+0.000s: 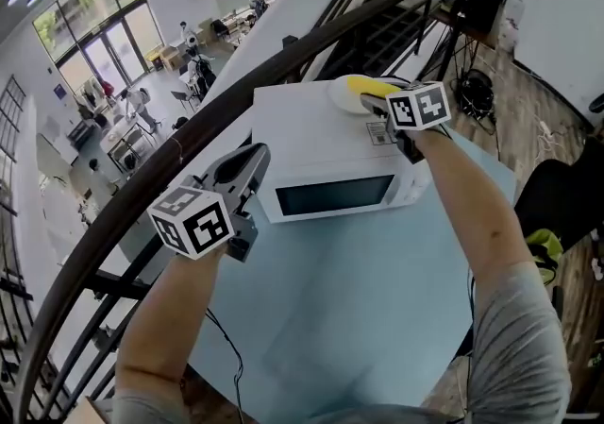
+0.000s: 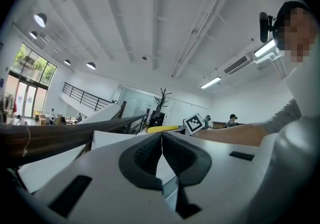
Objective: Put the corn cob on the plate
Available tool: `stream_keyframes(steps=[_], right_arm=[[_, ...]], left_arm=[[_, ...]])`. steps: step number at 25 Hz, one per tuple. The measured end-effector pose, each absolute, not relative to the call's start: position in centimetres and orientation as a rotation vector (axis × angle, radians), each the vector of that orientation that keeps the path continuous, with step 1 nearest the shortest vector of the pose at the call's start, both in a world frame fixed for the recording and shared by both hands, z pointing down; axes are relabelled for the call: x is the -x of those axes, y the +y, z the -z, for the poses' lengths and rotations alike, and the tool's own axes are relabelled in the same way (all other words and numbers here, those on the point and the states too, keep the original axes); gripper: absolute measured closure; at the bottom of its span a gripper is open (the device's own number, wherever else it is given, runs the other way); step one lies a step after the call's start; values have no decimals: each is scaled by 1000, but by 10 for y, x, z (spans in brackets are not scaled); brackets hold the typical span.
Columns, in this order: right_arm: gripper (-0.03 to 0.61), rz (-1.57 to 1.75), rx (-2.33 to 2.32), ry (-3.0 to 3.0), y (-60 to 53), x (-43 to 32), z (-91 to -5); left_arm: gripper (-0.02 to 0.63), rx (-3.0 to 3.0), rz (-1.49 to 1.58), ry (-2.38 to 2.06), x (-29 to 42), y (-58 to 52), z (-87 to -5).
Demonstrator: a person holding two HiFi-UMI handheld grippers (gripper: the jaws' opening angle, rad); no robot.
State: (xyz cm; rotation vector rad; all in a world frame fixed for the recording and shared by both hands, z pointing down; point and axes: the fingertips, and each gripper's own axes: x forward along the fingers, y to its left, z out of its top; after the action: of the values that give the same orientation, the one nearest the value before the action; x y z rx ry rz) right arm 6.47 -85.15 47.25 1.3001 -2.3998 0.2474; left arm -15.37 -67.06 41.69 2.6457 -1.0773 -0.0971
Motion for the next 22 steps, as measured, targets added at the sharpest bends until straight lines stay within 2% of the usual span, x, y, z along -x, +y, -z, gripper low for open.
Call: stream_keyframes(steps=[22], right_arm=[[339, -194, -1303, -2324, -896, -45, -485]], left_arm=[[595, -2660, 62, -1050, 151, -684, -438]])
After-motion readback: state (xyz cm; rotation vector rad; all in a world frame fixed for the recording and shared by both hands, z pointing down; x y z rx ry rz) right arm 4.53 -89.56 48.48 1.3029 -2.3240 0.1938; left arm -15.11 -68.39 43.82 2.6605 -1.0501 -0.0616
